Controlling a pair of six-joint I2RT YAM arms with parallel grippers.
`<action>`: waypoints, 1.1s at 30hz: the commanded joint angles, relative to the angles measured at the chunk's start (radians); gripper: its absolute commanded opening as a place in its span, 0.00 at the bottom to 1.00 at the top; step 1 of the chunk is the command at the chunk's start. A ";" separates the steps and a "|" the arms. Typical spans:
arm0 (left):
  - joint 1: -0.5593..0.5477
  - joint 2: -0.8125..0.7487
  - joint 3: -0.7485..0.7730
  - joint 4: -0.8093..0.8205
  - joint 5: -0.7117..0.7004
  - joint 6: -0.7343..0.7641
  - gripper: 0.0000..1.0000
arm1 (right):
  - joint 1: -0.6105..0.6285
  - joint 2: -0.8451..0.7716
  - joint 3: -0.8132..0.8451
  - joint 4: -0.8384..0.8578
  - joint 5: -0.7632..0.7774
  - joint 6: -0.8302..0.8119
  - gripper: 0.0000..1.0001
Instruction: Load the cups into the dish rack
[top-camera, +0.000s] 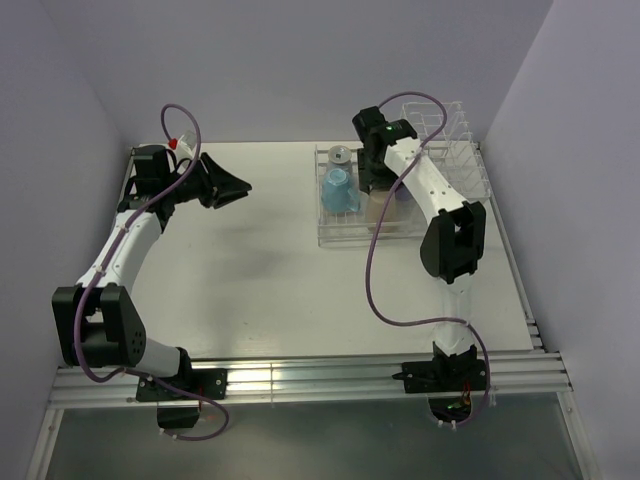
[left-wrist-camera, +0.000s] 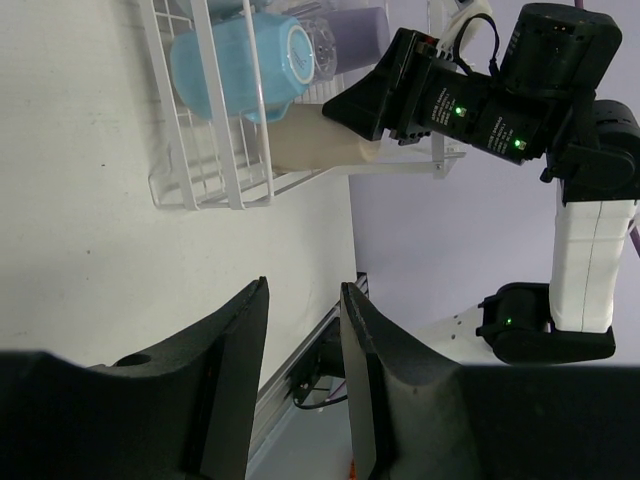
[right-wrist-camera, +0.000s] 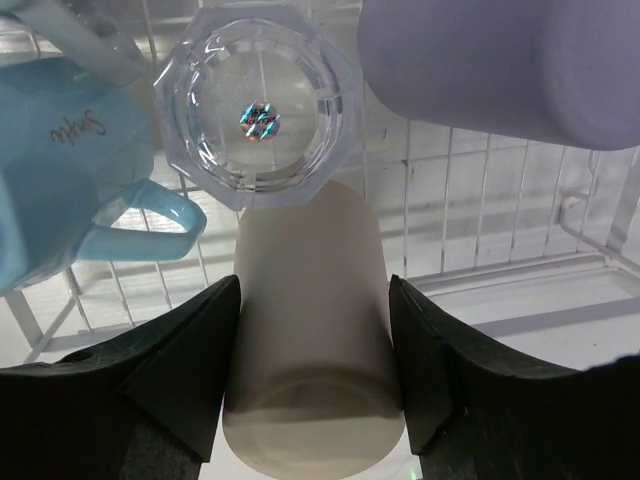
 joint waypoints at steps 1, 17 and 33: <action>0.000 0.016 0.024 0.014 0.009 0.028 0.41 | -0.012 0.020 0.044 -0.013 -0.002 -0.004 0.66; 0.000 0.016 0.027 0.017 0.008 0.031 0.41 | 0.006 -0.049 0.058 -0.018 0.110 0.034 0.87; 0.000 -0.039 0.075 -0.101 -0.087 0.124 0.41 | 0.179 -0.279 0.109 0.118 0.170 0.034 1.00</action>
